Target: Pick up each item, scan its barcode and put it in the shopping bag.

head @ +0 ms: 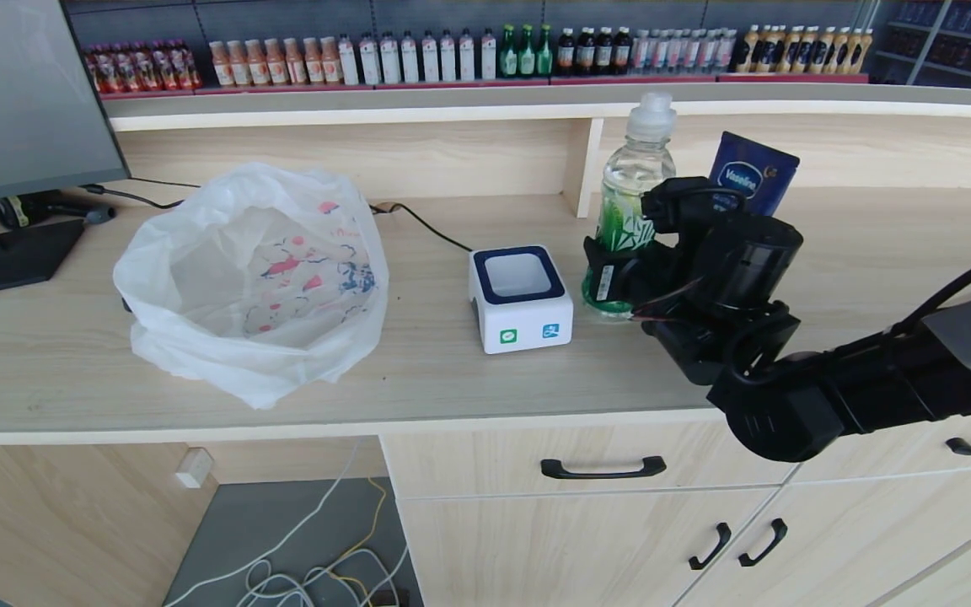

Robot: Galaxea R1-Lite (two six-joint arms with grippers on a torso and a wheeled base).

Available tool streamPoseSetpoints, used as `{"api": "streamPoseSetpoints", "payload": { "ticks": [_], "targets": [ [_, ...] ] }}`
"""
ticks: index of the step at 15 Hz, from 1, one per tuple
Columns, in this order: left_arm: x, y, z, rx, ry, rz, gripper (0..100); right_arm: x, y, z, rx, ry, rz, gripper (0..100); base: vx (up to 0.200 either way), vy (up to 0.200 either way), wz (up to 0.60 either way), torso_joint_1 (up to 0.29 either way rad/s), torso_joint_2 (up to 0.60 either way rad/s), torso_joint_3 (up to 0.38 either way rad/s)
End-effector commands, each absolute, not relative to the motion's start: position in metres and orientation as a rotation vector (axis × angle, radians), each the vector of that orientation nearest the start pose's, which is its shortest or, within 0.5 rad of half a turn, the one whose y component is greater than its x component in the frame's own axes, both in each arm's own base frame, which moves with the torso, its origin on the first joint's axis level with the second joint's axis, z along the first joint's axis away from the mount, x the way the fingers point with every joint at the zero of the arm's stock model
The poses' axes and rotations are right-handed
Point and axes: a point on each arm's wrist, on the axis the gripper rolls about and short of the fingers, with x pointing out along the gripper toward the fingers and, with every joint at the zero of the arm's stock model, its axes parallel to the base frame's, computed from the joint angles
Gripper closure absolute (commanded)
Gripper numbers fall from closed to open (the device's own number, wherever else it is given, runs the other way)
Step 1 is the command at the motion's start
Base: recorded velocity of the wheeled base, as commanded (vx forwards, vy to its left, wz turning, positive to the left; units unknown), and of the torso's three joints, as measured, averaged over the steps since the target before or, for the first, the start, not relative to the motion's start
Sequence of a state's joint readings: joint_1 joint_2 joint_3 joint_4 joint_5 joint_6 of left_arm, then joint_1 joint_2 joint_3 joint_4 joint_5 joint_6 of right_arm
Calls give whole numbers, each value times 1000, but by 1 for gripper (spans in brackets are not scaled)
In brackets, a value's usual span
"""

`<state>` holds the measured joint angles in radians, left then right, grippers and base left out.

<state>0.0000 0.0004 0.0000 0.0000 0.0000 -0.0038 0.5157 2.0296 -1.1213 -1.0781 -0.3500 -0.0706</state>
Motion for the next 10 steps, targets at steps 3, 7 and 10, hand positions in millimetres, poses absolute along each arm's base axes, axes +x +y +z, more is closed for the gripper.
{"api": "streamPoseSetpoints", "payload": {
  "ticks": [3, 7, 10],
  "targets": [
    [-23, 0, 75, -3, 0, 0, 0, 348, 189, 203, 11, -178, 161, 100, 0, 0, 0, 0, 0, 0],
    [-23, 0, 75, -5, 0, 0, 0, 345, 187, 210, 20, -197, 160, 100, 0, 0, 0, 0, 0, 0],
    [-23, 0, 75, -5, 0, 0, 0, 345, 191, 215, 29, -215, 168, 100, 0, 0, 0, 0, 0, 0]
  ]
}}
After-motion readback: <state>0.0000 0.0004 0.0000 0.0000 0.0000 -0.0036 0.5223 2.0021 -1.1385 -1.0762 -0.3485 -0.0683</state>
